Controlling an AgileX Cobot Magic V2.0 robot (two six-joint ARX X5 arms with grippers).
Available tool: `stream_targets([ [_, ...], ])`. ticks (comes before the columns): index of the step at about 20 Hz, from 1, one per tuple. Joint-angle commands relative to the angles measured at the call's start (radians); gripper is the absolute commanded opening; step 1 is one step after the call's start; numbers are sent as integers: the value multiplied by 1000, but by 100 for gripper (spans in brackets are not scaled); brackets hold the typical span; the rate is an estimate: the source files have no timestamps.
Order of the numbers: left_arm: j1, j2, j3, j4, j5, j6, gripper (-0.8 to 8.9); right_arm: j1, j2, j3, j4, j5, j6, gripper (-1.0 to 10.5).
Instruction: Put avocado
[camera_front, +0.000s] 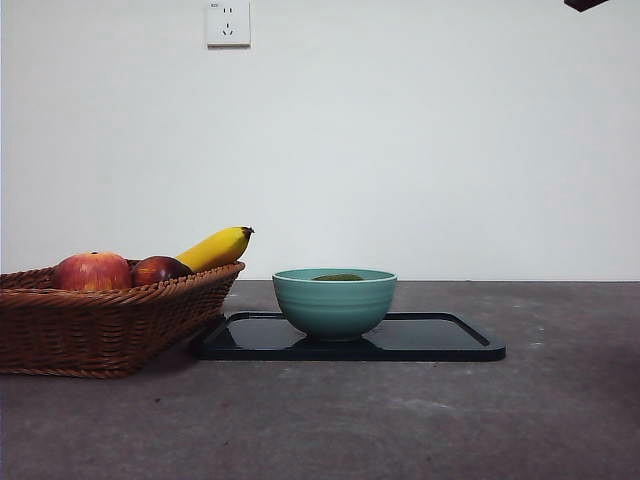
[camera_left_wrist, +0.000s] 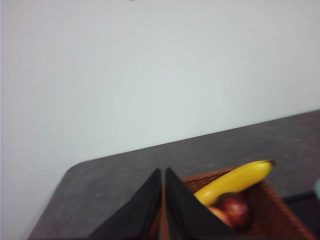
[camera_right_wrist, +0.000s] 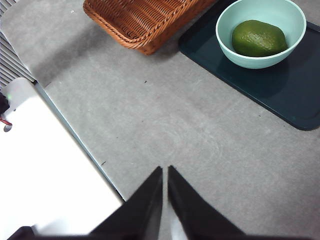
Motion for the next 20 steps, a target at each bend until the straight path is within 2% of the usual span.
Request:
stream_targets([
  [1, 8, -57, -84, 29, -29, -45, 9, 10, 5, 10, 9, -2, 7, 8],
  [6, 18, -176, -232, -12, -29, -85, 9, 10, 5, 10, 9, -2, 7, 9],
  [11, 29, -235, -308, -49, -33, -88, 9, 10, 5, 10, 9, -2, 7, 9],
  [16, 41, -237, -359, -54, -34, -94, 9, 10, 5, 10, 10, -2, 7, 9],
  [20, 50, -237, -362, -140, -56, -93, 9, 10, 5, 10, 10, -2, 7, 8],
])
